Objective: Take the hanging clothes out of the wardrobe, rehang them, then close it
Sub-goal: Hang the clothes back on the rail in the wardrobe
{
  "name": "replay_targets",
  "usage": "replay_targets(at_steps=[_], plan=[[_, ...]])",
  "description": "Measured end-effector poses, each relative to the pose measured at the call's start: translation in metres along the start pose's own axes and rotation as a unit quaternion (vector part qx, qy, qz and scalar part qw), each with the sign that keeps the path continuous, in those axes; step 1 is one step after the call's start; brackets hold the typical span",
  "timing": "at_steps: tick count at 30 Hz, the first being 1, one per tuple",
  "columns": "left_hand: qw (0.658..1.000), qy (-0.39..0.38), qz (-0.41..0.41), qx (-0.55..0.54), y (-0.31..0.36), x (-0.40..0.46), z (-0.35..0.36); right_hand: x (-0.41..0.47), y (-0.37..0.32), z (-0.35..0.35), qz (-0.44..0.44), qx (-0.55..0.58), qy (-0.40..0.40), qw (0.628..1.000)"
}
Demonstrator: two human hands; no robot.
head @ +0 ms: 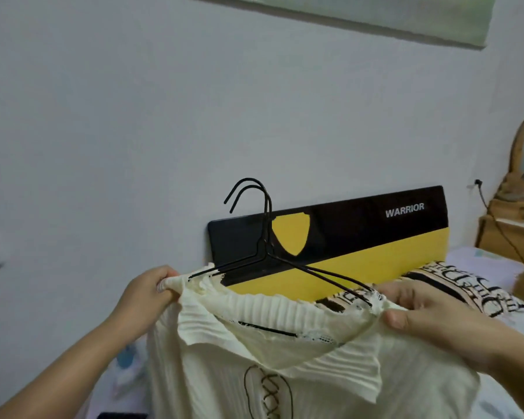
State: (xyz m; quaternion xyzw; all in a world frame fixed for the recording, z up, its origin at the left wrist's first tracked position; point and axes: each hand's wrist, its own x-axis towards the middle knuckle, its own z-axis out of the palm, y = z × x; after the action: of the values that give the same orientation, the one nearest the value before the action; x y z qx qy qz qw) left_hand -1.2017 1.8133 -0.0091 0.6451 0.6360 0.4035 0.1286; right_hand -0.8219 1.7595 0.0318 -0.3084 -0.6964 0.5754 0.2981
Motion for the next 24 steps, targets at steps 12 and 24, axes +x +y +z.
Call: replay_targets(at_steps=[12, 24], plan=[[0.957, 0.169, -0.204, 0.12, -0.068, -0.113, -0.13, 0.078, 0.003, 0.136, -0.035, 0.068, -0.101, 0.992], [0.911, 0.311, -0.269, -0.035, 0.063, -0.215, -0.067, 0.093, 0.018, 0.25, -0.071, 0.004, -0.169, 0.983]])
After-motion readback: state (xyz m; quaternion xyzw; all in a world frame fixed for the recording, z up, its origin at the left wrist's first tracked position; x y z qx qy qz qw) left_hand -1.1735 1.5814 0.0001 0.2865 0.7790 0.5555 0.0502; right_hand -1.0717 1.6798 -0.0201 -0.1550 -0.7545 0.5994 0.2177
